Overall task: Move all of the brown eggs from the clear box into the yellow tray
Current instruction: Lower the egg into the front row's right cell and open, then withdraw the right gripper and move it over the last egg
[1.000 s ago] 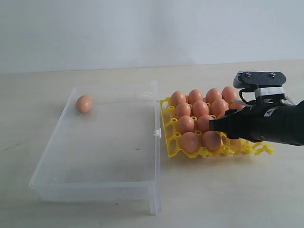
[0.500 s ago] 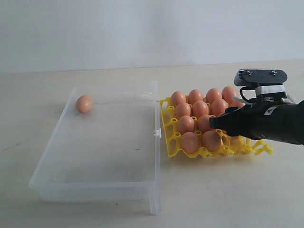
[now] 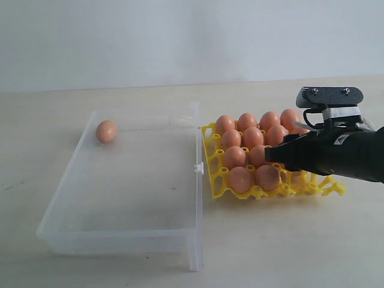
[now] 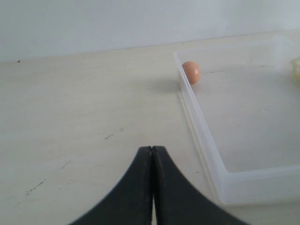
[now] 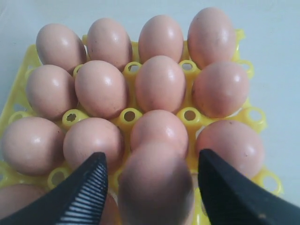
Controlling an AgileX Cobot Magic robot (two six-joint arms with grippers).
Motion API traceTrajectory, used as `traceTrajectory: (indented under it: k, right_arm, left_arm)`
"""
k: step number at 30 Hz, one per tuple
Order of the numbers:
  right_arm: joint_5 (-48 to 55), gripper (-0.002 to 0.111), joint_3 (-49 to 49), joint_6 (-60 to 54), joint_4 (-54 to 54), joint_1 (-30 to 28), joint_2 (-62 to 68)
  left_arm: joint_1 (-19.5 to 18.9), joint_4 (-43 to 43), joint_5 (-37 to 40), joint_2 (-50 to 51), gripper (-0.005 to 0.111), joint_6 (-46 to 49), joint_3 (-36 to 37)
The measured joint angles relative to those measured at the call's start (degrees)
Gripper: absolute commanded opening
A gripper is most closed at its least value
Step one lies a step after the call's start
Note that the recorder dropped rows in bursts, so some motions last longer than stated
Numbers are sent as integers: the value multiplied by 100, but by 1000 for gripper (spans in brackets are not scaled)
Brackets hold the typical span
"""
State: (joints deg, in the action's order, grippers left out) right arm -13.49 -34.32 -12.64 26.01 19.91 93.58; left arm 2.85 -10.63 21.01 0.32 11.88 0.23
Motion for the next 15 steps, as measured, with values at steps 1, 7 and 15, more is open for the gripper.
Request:
traceTrajectory:
  k: [1, 7, 15]
  right_arm:
    - [-16, 63, 0, 0, 0, 0, 0]
    - [-49, 63, 0, 0, 0, 0, 0]
    - [-70, 63, 0, 0, 11, 0, -26]
  left_arm:
    - [0, 0, 0, 0, 0, 0, 0]
    - [0, 0, 0, 0, 0, 0, 0]
    - [0, 0, 0, 0, 0, 0, 0]
